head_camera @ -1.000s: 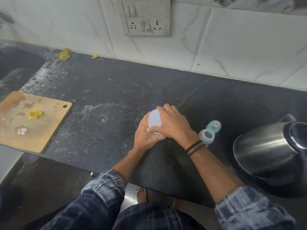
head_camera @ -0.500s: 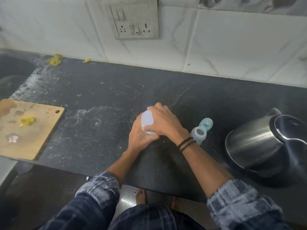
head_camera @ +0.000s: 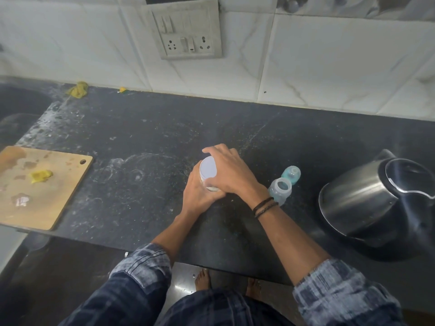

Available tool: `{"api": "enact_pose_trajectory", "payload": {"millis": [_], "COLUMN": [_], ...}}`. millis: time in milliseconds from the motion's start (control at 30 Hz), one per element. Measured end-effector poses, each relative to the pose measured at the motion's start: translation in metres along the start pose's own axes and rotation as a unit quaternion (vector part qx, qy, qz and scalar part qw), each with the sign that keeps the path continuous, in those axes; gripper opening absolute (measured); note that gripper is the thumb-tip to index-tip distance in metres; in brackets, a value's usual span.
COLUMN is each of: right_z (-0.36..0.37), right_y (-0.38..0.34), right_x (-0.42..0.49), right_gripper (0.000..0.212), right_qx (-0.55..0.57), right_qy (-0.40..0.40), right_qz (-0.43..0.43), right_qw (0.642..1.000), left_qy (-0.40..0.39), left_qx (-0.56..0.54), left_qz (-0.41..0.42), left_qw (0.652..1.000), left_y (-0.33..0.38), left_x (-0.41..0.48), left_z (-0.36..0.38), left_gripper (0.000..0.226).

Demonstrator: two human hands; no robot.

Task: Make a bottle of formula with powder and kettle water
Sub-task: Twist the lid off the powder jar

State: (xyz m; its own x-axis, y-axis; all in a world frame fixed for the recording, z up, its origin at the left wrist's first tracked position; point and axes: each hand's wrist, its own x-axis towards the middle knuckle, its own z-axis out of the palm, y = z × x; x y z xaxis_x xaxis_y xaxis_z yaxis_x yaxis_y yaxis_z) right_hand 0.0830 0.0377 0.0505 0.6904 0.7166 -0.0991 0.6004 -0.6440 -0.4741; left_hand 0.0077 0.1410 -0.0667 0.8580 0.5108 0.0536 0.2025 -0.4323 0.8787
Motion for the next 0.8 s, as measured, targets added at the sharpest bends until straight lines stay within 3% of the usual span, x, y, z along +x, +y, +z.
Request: {"api": "enact_pose_trajectory", "payload": {"millis": [167,333,800], "right_z": [0.0048,0.0060,0.0083], "right_y": [0.0024,0.0004,-0.0026], "right_x": [-0.0022,-0.0013,-0.0035], "right_gripper": [0.074,0.087,0.078], "right_qx": [0.009,0.018,0.023], "right_qy": [0.005,0.016,0.027], "right_qz": [0.011,0.006,0.008], "right_qw": [1.000,1.000,0.999], "left_qy": [-0.006,-0.007,-0.021], "left_qx": [0.000,0.011,0.009], "left_qz": [0.010,0.009,0.015], "left_qw": [1.000,1.000,1.000], "left_y": [-0.0004,0.0022,0.0035], "left_x": [-0.0003,-0.0013,-0.0009], "left_z": [-0.0006,-0.0016,-0.0025], "left_gripper": [0.099,0.099,0.099]}}
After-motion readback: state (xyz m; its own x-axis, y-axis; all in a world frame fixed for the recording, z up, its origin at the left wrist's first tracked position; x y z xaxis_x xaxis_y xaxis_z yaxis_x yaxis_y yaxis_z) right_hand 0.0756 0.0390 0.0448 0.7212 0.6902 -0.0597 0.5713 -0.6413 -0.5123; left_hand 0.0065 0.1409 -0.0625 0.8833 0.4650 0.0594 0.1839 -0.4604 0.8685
